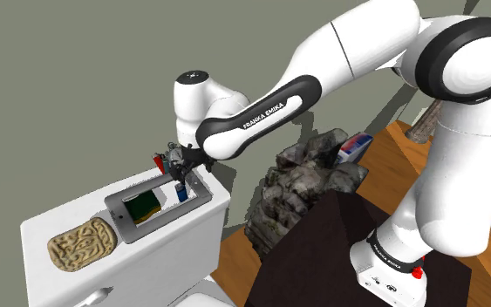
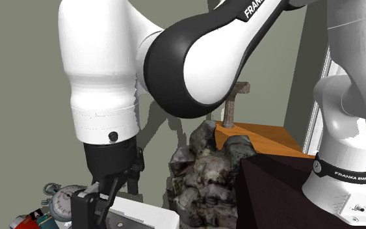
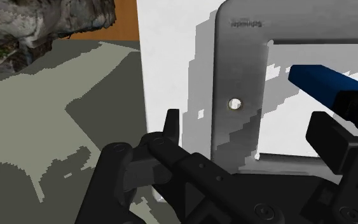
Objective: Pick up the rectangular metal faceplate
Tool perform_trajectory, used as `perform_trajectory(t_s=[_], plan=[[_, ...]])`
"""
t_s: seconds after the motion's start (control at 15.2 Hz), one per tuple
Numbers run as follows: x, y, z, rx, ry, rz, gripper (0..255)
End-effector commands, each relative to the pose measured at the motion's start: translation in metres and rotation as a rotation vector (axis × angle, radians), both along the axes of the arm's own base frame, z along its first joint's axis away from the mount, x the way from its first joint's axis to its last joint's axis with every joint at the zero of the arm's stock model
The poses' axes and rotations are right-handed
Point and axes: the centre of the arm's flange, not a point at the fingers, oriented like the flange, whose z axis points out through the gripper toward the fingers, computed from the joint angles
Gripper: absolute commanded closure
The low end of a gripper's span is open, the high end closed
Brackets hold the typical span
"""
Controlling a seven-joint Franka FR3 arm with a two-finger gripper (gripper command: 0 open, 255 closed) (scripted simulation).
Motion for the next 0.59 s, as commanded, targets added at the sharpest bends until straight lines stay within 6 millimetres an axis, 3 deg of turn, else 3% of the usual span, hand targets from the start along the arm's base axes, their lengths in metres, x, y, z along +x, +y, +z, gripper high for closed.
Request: perform_trajectory(t_s=[0.0, 0.4, 0.46, 0.53], plan=[[0.002, 0.001, -0.011, 0.000, 0.000, 0.000, 0], [0.002, 0.001, -0.035, 0.000, 0.000, 0.000, 0], [0.002, 0.001, -0.036, 0.000, 0.000, 0.000, 255], [0.003, 0.001, -0.035, 0.000, 0.000, 0.000, 255]])
